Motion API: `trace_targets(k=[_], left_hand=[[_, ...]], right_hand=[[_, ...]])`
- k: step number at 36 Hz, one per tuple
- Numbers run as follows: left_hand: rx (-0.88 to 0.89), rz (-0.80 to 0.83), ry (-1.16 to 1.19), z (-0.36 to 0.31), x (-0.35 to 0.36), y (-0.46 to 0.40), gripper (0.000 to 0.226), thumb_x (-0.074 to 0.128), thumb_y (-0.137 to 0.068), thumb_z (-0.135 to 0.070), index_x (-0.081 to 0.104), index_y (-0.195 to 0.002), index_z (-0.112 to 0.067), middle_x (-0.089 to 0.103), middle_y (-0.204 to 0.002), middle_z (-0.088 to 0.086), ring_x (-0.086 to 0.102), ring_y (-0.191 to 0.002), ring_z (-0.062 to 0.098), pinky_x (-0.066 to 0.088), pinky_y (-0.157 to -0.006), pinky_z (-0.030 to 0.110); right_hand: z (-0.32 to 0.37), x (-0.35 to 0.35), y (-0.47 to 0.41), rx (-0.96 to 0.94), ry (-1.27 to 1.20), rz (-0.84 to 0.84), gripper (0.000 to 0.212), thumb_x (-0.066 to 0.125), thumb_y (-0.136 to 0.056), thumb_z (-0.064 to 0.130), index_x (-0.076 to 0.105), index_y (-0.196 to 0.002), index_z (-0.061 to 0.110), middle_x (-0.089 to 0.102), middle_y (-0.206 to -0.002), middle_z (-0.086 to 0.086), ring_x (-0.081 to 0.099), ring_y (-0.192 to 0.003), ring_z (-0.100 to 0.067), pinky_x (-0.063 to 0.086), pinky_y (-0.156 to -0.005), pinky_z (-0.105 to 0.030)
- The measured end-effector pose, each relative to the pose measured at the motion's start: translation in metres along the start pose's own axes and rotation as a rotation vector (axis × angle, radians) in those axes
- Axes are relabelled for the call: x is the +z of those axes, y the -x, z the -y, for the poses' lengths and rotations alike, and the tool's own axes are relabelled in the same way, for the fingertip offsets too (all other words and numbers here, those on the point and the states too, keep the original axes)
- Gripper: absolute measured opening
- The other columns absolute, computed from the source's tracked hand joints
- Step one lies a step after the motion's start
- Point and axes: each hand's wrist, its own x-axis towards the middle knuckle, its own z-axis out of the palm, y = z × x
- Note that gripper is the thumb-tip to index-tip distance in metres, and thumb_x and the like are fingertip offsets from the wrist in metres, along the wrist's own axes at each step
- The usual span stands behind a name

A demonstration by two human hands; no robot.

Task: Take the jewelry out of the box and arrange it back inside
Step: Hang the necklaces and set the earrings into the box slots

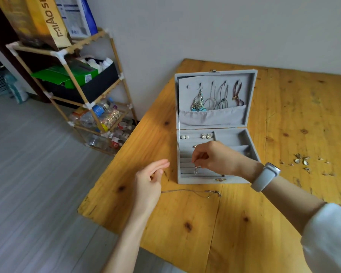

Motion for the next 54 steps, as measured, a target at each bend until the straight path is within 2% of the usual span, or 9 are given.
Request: trace_targets(k=[5, 7, 10, 17, 29, 37, 41, 49, 54], left_hand=[[-0.057, -0.081, 0.018, 0.003, 0.004, -0.002, 0.03, 0.058, -0.086, 0.002, 0.069, -0.103, -0.02, 0.065, -0.088, -0.02, 0.06, -0.083, -0.013, 0.042, -0.073, 0.001], [-0.095, -0.117, 0.048, 0.004, 0.004, -0.004, 0.029, 0.062, -0.084, 0.0, 0.069, -0.101, -0.021, 0.066, -0.081, -0.018, 0.063, -0.076, -0.006, 0.045, -0.07, 0.005], [-0.119, -0.128, 0.128, 0.001, 0.004, -0.005, 0.027, 0.062, -0.083, 0.003, 0.069, -0.098, -0.019, 0.068, -0.082, -0.009, 0.063, -0.071, -0.006, 0.046, -0.067, 0.006], [-0.145, -0.159, 0.172, -0.001, 0.007, -0.006, 0.024, 0.067, -0.08, 0.001, 0.07, -0.087, -0.022, 0.07, -0.082, -0.006, 0.065, -0.076, -0.002, 0.049, -0.071, 0.009], [-0.189, -0.17, 0.228, -0.005, 0.009, -0.01, 0.027, 0.068, -0.078, 0.002, 0.068, -0.084, -0.024, 0.069, -0.083, -0.004, 0.066, -0.079, 0.002, 0.05, -0.069, 0.012], [-0.21, -0.166, 0.245, -0.004, 0.01, -0.012, 0.024, 0.068, -0.077, 0.005, 0.07, -0.088, -0.016, 0.069, -0.081, -0.003, 0.066, -0.077, 0.002, 0.051, -0.072, 0.012], [-0.221, -0.164, 0.278, -0.005, 0.012, -0.013, 0.022, 0.065, -0.078, 0.007, 0.068, -0.089, -0.012, 0.068, -0.079, 0.0, 0.065, -0.069, 0.001, 0.05, -0.067, 0.01], [-0.246, -0.157, 0.256, -0.008, 0.014, -0.019, 0.027, 0.068, -0.077, 0.004, 0.068, -0.079, -0.023, 0.071, -0.084, 0.006, 0.068, -0.083, 0.019, 0.053, -0.08, 0.029], [-0.246, -0.067, 0.272, -0.021, 0.013, -0.028, 0.021, 0.066, -0.077, 0.007, 0.068, -0.088, -0.01, 0.068, -0.083, 0.006, 0.067, -0.072, 0.012, 0.053, -0.063, 0.015]], right_hand=[[-0.002, 0.01, -0.013, 0.028, 0.07, -0.047, 0.017, 0.054, -0.085, 0.006, 0.068, -0.094, 0.009, 0.07, -0.092, -0.007, 0.059, -0.088, -0.017, 0.044, -0.076, -0.019], [-0.001, 0.013, -0.017, 0.021, 0.072, -0.066, 0.018, 0.053, -0.085, 0.004, 0.068, -0.093, 0.008, 0.07, -0.092, -0.008, 0.06, -0.089, -0.02, 0.047, -0.08, -0.025], [0.0, 0.016, -0.024, 0.028, 0.074, -0.088, 0.019, 0.051, -0.085, 0.001, 0.068, -0.093, 0.007, 0.069, -0.092, -0.008, 0.059, -0.089, -0.02, 0.043, -0.077, -0.022], [0.002, 0.017, -0.034, 0.072, 0.097, -0.085, 0.022, 0.05, -0.086, 0.003, 0.069, -0.096, 0.008, 0.069, -0.099, -0.009, 0.058, -0.098, -0.024, 0.048, -0.086, -0.032], [0.005, 0.03, -0.038, 0.11, 0.081, -0.165, 0.018, 0.05, -0.085, 0.005, 0.066, -0.093, 0.007, 0.068, -0.096, -0.012, 0.056, -0.096, -0.026, 0.04, -0.074, -0.027], [-0.009, 0.043, -0.015, 0.052, 0.015, -0.387, 0.019, 0.052, -0.089, 0.01, 0.063, -0.104, 0.006, 0.065, -0.103, -0.012, 0.058, -0.097, -0.027, 0.039, -0.08, -0.024], [-0.012, 0.05, -0.005, 0.005, -0.01, -0.399, 0.021, 0.052, -0.089, 0.007, 0.064, -0.106, 0.006, 0.065, -0.105, -0.011, 0.059, -0.097, -0.027, 0.041, -0.083, -0.025], [-0.013, 0.048, -0.003, -0.052, -0.048, -0.35, 0.023, 0.05, -0.091, 0.006, 0.064, -0.11, 0.006, 0.065, -0.108, -0.011, 0.06, -0.101, -0.025, 0.042, -0.088, -0.024], [-0.018, 0.038, 0.004, -0.037, -0.094, -0.394, 0.024, 0.048, -0.091, 0.005, 0.062, -0.111, 0.006, 0.067, -0.107, -0.009, 0.06, -0.1, -0.023, 0.04, -0.084, -0.02]])
